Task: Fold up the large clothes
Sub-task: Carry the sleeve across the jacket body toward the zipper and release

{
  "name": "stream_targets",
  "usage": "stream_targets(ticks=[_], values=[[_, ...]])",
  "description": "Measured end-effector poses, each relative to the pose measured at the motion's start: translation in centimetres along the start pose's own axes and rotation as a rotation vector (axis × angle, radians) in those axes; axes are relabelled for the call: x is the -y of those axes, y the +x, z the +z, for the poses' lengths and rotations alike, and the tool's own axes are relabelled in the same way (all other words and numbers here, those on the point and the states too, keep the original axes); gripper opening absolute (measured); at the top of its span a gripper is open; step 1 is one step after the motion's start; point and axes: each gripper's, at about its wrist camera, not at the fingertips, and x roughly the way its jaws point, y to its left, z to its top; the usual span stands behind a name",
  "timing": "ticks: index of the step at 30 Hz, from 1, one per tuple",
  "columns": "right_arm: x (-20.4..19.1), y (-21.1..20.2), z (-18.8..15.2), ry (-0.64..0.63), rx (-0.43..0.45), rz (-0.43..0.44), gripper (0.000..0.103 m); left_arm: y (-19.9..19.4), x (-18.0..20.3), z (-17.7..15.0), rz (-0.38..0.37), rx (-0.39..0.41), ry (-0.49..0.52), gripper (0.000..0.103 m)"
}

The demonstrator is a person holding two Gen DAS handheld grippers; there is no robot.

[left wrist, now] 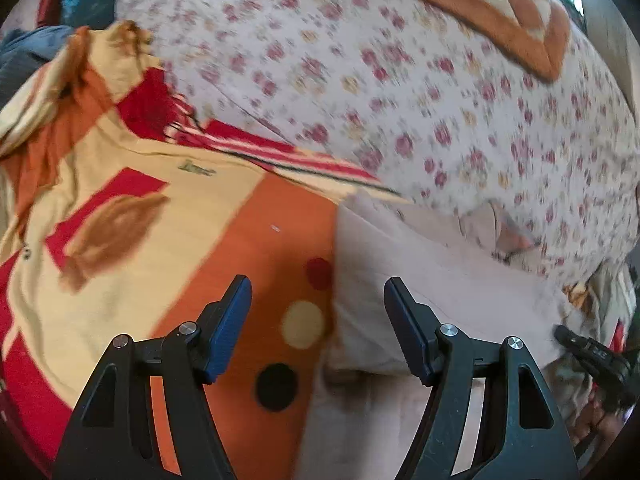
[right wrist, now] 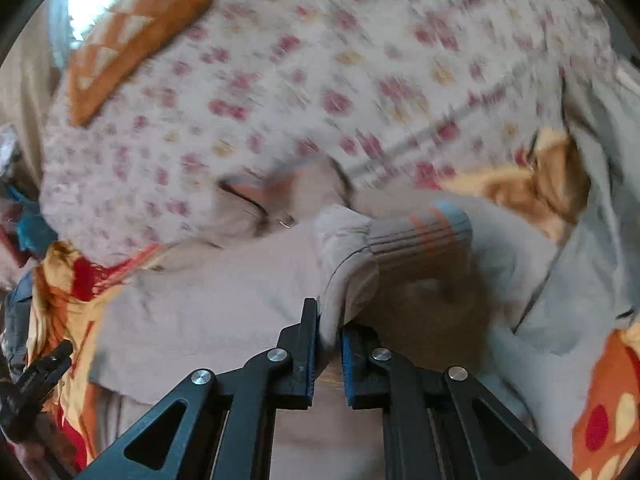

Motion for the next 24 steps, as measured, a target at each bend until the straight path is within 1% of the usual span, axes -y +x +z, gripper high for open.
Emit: stream_targets(ticks=[1, 2, 3, 4, 5, 6, 7, 8, 9, 11, 13, 15, 16, 17, 19, 21, 22, 24], values=[[0.4, 0.7, 0.1, 0.021, -0.055, 0.004, 0.018, 0.7, 0.6, -0.2, 0.004, -0.023, 0.021, 0.069], [1.0, 0.9, -0.1, 0.05, -0.094, 0.015, 0.036, 1.5, 1.1, -0.6, 0.018, -0.05, 0.042, 0.069], [1.5, 0.2, -0.3, 0.067, -0.082, 0.042, 0.044, 2.1, 1.4, -0.9, 0.035, -0.073, 0.059, 0.069], [1.7, -1.2, -0.6, 0.062, -0.049, 0.045, 0.049, 2.6, 1.6, -1.3, 0.059, -0.097, 0.077, 0.069], [2.0, -2.4, -1.0, 0.051, -0.027, 0.009, 0.049, 3.0, 1.6, -1.5, 0.079, -0.114, 0.088, 0.069], [2.3, -3.6, -1.3, 0.048, -0.004, -0.053, 0.049, 3.5, 1.6, -1.8, 0.101, -0.134, 0.099, 0.069], [2.7, -5.0, -1.5, 0.058, 0.036, -0.1, 0.049, 3.8, 1.5, -2.0, 0.109, -0.145, 0.101, 0.069], [2.8, -6.0, -1.7, 0.063, 0.075, -0.093, 0.049, 4.0, 1.5, -2.1, 0.111, -0.153, 0.099, 0.069], [2.6, -6.7, -1.6, 0.053, 0.101, -0.069, 0.049, 4.2, 1.5, -2.2, 0.114, -0.158, 0.097, 0.069], [1.0, -6.8, -1.0, -0.014, 0.097, -0.049, 0.045, 4.2, 1.8, -2.5, 0.127, -0.151, 0.111, 0.069], [-1.1, -5.8, -0.6, -0.1, 0.101, -0.042, 0.044, 4.1, 2.1, -2.7, 0.136, -0.146, 0.128, 0.069], [-2.6, -3.5, 0.2, -0.142, 0.077, -0.061, 0.041, 4.2, 2.2, -2.8, 0.141, -0.144, 0.137, 0.069], [-2.6, -2.4, 0.4, -0.152, 0.055, -0.084, 0.041, 4.2, 2.2, -2.8, 0.141, -0.145, 0.138, 0.069], [-2.6, -0.6, 0.5, -0.163, 0.017, -0.126, 0.041, 4.3, 2.2, -2.8, 0.14, -0.146, 0.138, 0.069], [-2.1, 2.7, 0.3, -0.17, -0.064, -0.173, 0.041, 4.3, 2.2, -2.7, 0.138, -0.147, 0.144, 0.069], [-2.4, 2.8, -0.1, -0.227, -0.037, -0.199, 0.041, 4.2, 2.2, -2.6, 0.134, -0.146, 0.143, 0.069], [-2.6, 2.8, -0.1, -0.241, -0.049, -0.205, 0.043, 4.1, 2.1, -2.5, 0.132, -0.141, 0.137, 0.069], [-2.5, 2.9, 0.1, -0.234, -0.078, -0.177, 0.05, 3.6, 2.2, -2.3, 0.132, -0.124, 0.13, 0.069]])
